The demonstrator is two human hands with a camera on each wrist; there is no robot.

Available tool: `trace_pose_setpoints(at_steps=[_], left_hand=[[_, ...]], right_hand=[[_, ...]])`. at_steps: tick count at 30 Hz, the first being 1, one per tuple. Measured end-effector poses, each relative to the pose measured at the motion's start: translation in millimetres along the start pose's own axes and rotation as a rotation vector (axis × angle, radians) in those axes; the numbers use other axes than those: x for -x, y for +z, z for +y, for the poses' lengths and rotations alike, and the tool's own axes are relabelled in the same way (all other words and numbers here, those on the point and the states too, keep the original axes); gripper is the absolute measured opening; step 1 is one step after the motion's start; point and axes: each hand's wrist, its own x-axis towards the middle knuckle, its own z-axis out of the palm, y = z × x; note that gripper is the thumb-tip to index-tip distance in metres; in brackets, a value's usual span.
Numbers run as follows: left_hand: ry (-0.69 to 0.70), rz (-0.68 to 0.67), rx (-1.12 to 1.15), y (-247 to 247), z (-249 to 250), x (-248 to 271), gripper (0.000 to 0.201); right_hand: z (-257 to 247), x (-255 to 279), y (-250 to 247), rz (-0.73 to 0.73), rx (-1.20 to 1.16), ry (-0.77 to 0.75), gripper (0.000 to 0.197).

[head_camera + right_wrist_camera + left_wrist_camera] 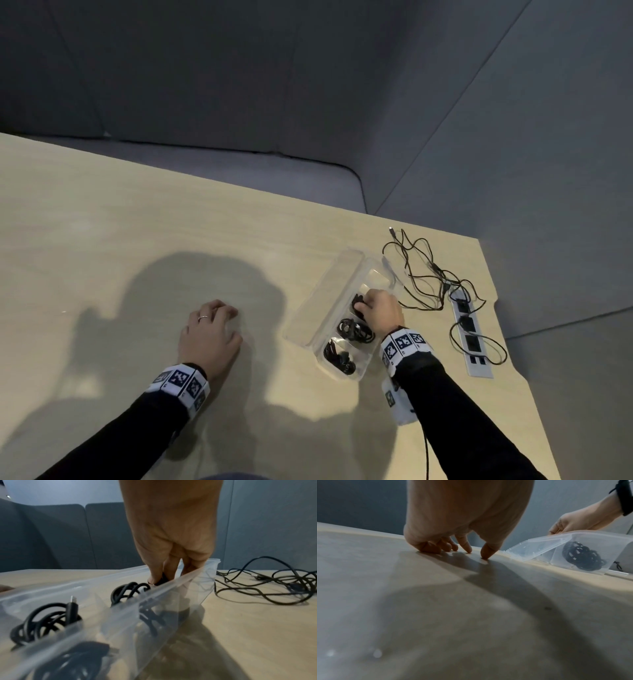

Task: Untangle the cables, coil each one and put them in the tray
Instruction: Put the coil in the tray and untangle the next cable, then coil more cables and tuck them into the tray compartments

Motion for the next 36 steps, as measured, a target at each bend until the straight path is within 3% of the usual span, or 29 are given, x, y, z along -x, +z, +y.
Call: trace_pose_setpoints(at_steps=[7,13,17,21,23,25,28,30,33,36], left_hand=[[-0.011,-0.022,0.001,-4.1,4.1,-1.5,0.04],[0.006,-0.021,0.033,-5.9,3.5,-0.7,0.039],[0.022,-0.035,0.05,-9.1,2.7,-2.2,0.039],[0.05,-0.047,0.051,-13.9,-0.4,-1.8,0.039],[0.061,-0.054,0.046,-16.1,-0.8,-0.5,0.044],[0.068,-0.058,0.043,-17.3,-0.5,0.4,0.047],[0.076,-0.047,0.038,-15.8,-0.7,0.0,0.039],[0.07,-0.043,0.036,-14.0,-0.8,-0.5,0.036],[0.066,-0.051,0.032,-13.7,-0.3,0.3,0.036],[0.055,-0.054,0.03,-14.2,-0.1,-0.1,0.036]], right_hand=[[-16.3,-3.6,-12.1,-0.058,0.196,-0.028,0.014],[-2.5,7.2,3.1,0.042,-0.024,-0.01,0.02],[13.6,17.7,-5.9,0.285,-0.221,0.0,0.037],[58.8,14.8,-35.9,0.521,-0.218,0.11,0.032],[97.4,10.5,-42.2,0.427,-0.108,0.282,0.042],[132.7,9.5,-36.9,0.213,0.058,0.424,0.055],[165.9,11.2,-16.2,-0.06,0.115,0.465,0.05],[162.7,23.9,-2.8,-0.008,0.084,0.402,0.042],[132.2,59.0,10.0,0.21,-0.024,0.262,0.026],[97.4,98.7,16.9,0.202,-0.33,0.197,0.021]])
